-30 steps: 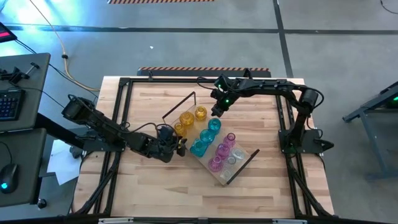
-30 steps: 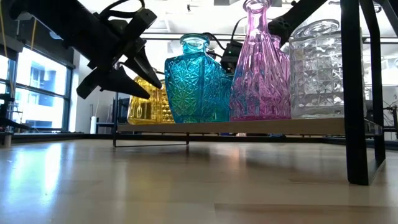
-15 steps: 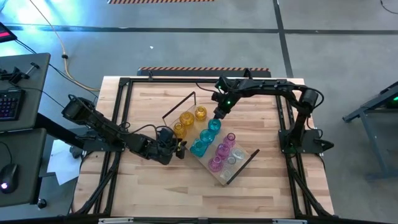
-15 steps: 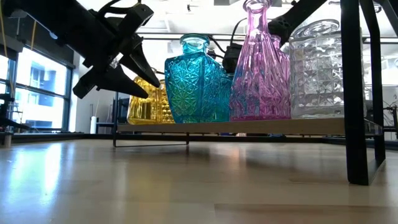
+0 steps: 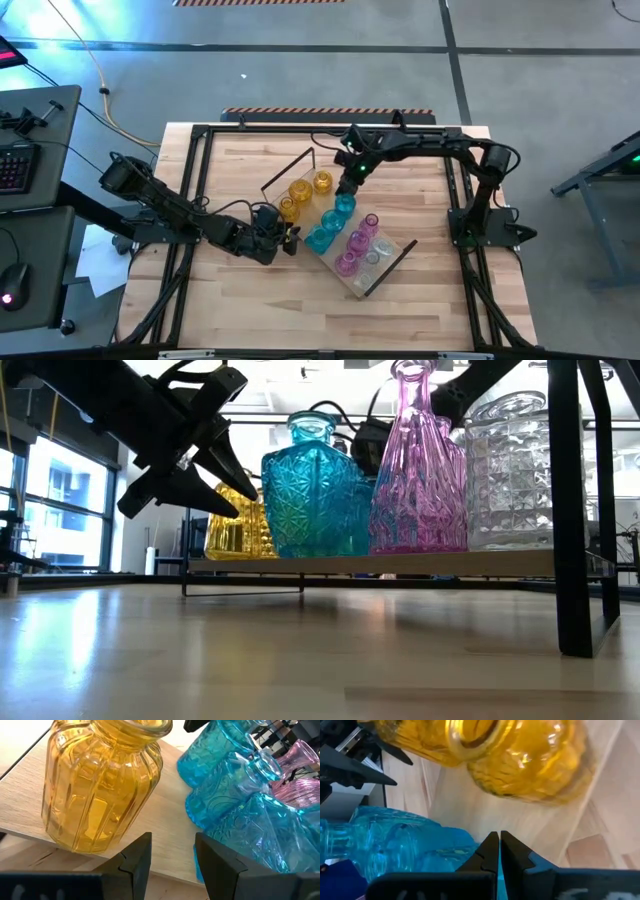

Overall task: Sort vases onto shelf
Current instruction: Adjust the yellow crystal vases, then return to Home Position

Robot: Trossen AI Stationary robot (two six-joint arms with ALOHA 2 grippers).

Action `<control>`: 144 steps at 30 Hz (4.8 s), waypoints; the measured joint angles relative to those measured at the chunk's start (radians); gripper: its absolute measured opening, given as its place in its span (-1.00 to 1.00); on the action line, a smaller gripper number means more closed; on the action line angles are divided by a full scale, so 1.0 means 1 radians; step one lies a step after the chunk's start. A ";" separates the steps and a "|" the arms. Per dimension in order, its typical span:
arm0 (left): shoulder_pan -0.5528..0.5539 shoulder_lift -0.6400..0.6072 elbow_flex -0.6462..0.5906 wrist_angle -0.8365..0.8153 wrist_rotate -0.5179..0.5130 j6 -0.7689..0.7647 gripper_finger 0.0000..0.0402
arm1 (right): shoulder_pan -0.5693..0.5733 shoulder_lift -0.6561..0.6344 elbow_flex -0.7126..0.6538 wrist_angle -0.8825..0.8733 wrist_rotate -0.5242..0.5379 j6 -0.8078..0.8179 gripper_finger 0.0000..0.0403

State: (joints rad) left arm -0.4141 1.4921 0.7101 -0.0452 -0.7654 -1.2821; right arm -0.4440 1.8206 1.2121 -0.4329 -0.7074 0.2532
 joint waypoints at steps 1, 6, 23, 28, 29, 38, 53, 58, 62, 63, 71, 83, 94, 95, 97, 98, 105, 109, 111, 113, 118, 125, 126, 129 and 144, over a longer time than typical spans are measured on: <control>0.000 0.000 0.000 0.000 0.000 0.000 -0.29 | 0.001 0.000 0.000 0.003 0.000 0.000 -1.00; 0.000 0.000 0.000 0.007 0.000 0.001 -0.29 | 0.001 0.000 0.000 0.020 0.001 0.007 -1.00; 0.000 0.000 0.000 0.016 -0.004 0.003 -0.29 | 0.009 0.000 0.000 0.106 -0.002 0.061 -1.00; 0.000 0.000 0.000 0.017 -0.004 0.003 -0.29 | 0.009 0.000 0.000 0.110 0.015 0.061 -1.00; 0.000 0.000 0.000 0.017 -0.004 0.003 -0.29 | 0.009 0.000 0.000 0.111 0.023 0.061 -1.00; 0.000 0.000 0.000 0.021 -0.004 0.003 -0.29 | 0.009 0.000 0.000 0.135 0.044 0.062 -1.00; 0.002 0.000 0.000 0.021 -0.004 0.002 -0.29 | 0.009 0.000 0.000 0.186 0.073 0.087 -1.00; 0.002 0.000 0.000 0.021 -0.011 0.002 -0.29 | 0.013 0.000 0.000 0.186 0.076 0.087 -1.00; 0.002 0.000 0.000 0.020 -0.030 -0.003 -0.29 | 0.030 0.000 0.000 0.185 0.117 0.088 -1.00; 0.003 0.000 0.000 0.019 -0.037 -0.011 -0.29 | 0.034 0.000 0.000 0.184 0.136 0.090 -1.00; 0.030 0.000 0.000 -0.005 -0.049 -0.044 -0.29 | 0.041 0.000 0.000 0.184 0.177 0.106 -1.00; 0.034 0.000 0.000 -0.030 -0.045 -0.056 -0.29 | 0.041 0.000 0.000 0.182 0.177 0.106 -1.00; 0.029 0.000 0.000 -0.009 -0.030 -0.031 -0.29 | 0.035 0.000 0.000 0.182 0.177 0.105 -1.00; 0.027 0.000 0.000 0.007 -0.030 -0.015 -0.29 | 0.033 0.000 0.000 0.182 0.177 0.106 -1.00; 0.025 0.000 0.000 0.022 -0.030 -0.008 -0.29 | 0.028 0.000 0.000 0.178 0.176 0.109 -1.00; 0.024 0.000 0.000 0.021 -0.030 -0.014 -0.29 | 0.025 -0.001 0.000 0.175 0.176 0.109 -1.00; 0.018 0.000 0.000 0.021 -0.030 -0.014 -0.29 | 0.018 -0.033 0.000 0.158 0.181 0.106 -1.00; 0.018 0.000 0.000 0.043 -0.052 0.002 -0.29 | 0.018 -0.073 0.000 0.146 0.200 0.105 -1.00; 0.018 -0.007 0.000 0.065 -0.072 0.026 -0.29 | 0.018 -0.100 0.000 0.128 0.222 0.096 -1.00; 0.018 -0.021 0.000 0.077 -0.085 0.057 -0.29 | 0.018 -0.134 0.000 0.111 0.247 0.079 -1.00; 0.018 -0.089 0.000 0.093 -0.109 0.170 -0.29 | 0.012 -0.242 0.000 0.076 0.292 0.035 -1.00; 0.020 -0.302 0.000 0.088 -0.106 0.386 -0.29 | -0.011 -0.469 0.000 0.024 0.376 -0.064 -1.00; 0.020 -0.340 0.001 0.081 -0.108 0.414 -0.29 | -0.015 -0.508 0.000 0.008 0.395 -0.075 -1.00; 0.021 -0.449 0.001 0.029 -0.113 0.466 -0.29 | -0.016 -0.622 0.000 -0.045 0.480 -0.072 -1.00; -0.018 -0.844 0.001 -0.375 0.007 0.681 -0.29 | 0.085 -1.054 0.000 -0.195 0.558 -0.010 -1.00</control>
State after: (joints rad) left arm -0.4324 0.6479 0.7109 -0.4198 -0.7581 -0.6014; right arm -0.3587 0.7667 1.2125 -0.6278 -0.1499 0.2434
